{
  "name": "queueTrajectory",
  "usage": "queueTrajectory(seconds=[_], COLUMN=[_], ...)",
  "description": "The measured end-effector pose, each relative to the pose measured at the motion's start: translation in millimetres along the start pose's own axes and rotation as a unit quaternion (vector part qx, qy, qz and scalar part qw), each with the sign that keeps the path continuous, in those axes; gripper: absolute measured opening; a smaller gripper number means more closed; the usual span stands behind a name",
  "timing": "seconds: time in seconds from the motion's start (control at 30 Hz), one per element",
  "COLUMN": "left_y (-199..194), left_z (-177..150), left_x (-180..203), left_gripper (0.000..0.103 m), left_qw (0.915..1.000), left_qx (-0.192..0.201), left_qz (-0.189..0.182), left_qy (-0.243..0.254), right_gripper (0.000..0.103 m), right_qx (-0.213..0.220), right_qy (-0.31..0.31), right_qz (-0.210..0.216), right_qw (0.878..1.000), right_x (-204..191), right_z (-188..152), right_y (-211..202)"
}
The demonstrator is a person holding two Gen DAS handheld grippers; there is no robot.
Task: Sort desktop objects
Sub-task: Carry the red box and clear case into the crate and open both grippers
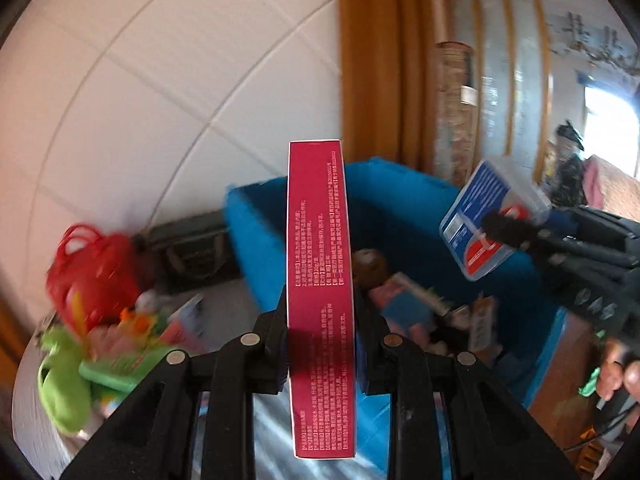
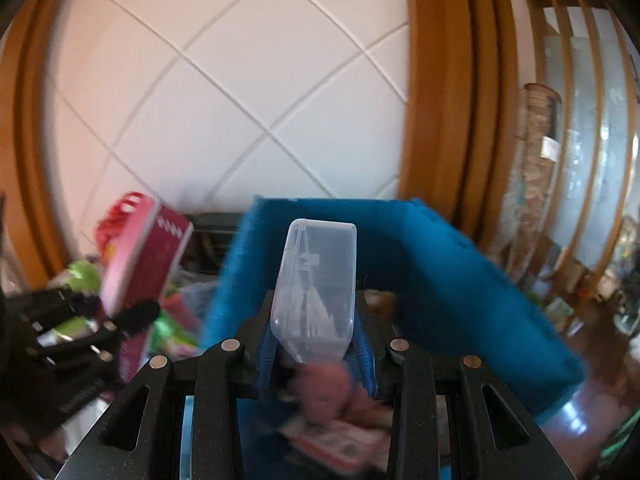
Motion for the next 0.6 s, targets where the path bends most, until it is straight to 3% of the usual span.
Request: queueTrajectory(seconds=[0.1,0.27,0.4,0.6], left_y=[11.2,59.4,97.9,114.1], left_z=[24.4,18.8,-9.6,-50.2], left_x=[39.6,97.5,131.9,160.5], left_gripper=[0.024,0.024,0.024,0.024], left_qw=[0.9995,0.9888,0.9663,0.9340], left_qx=[-0.019,-0.128,-0.234,-0.330], left_qz=[-0.017,-0.045,-0.061,-0.077], left_qy=[0.020,0.062,0.087,0.112], right_gripper=[0.034,0.034,0.034,0.034], right_qx=[-0.041,-0.167,-0.279,-0.391], right_qy=[-0.012,-0.036,-0.038,-0.032], right_qz=[-0.021,-0.018,-0.001,0.003], right_qw=[0.999,0.985,0.960,0.920], right_x=[39.9,96.8,126.1,162.5], right_z=[-2.5,-33.8,-73.1,-120.2], right_y=[17.2,53.1,84.1,101.2])
Point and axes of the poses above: each gripper's, at about its wrist camera, not at the fingertips, and y roughly the way its jaws point, x to its right, z to its top, the point moved 10 cm from there along y, roughly the way its jaws point, and after that the axes turned 13 degrees about z, right-handed, at the moved point
